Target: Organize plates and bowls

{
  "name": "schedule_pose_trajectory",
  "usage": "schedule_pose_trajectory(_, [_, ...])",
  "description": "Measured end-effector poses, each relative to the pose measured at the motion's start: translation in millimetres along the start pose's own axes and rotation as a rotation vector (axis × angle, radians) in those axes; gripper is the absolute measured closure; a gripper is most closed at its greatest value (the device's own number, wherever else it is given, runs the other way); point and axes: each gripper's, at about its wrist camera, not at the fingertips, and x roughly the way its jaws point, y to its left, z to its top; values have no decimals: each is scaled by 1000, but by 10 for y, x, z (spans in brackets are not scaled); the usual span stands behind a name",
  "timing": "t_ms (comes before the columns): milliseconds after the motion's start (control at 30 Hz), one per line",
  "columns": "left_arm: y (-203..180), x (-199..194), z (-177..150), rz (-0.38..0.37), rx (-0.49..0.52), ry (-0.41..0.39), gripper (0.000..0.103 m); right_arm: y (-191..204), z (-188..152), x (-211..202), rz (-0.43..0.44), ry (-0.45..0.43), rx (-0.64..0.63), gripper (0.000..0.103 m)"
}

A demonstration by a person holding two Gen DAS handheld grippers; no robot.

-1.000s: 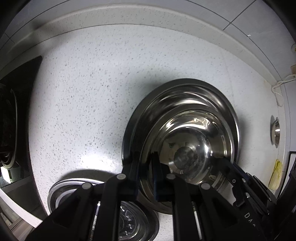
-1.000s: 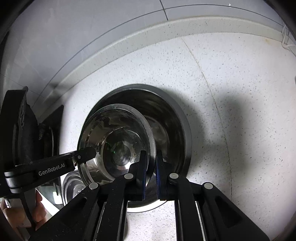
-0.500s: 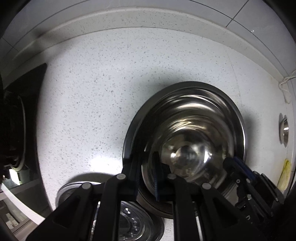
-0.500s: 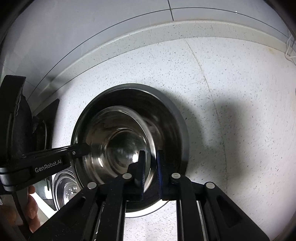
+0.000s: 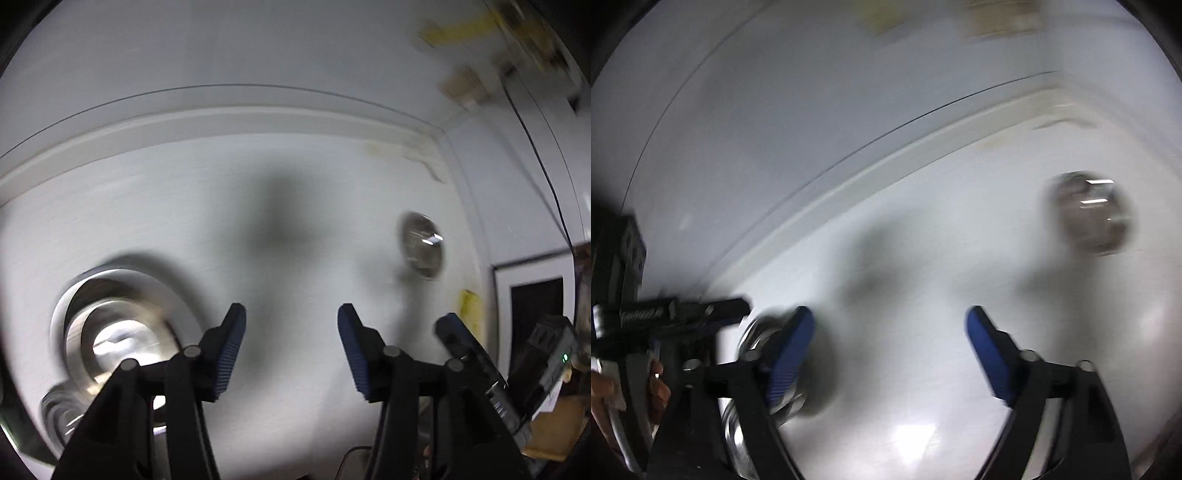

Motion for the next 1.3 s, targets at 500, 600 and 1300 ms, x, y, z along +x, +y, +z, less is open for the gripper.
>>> schedule_pose_trajectory(500, [-2059, 1957, 596, 145, 238, 164, 42, -2052, 536, 165, -197, -4, 310, 8])
schedule_pose_trajectory(600, [-2096, 2176, 609, 193, 244, 171, 42, -2131, 593, 322, -200, 14, 295, 8])
schedule_pose_trajectory(1300, [-1939, 2354, 389, 266, 297, 211, 88, -1842, 482, 625, -161, 139, 239, 95])
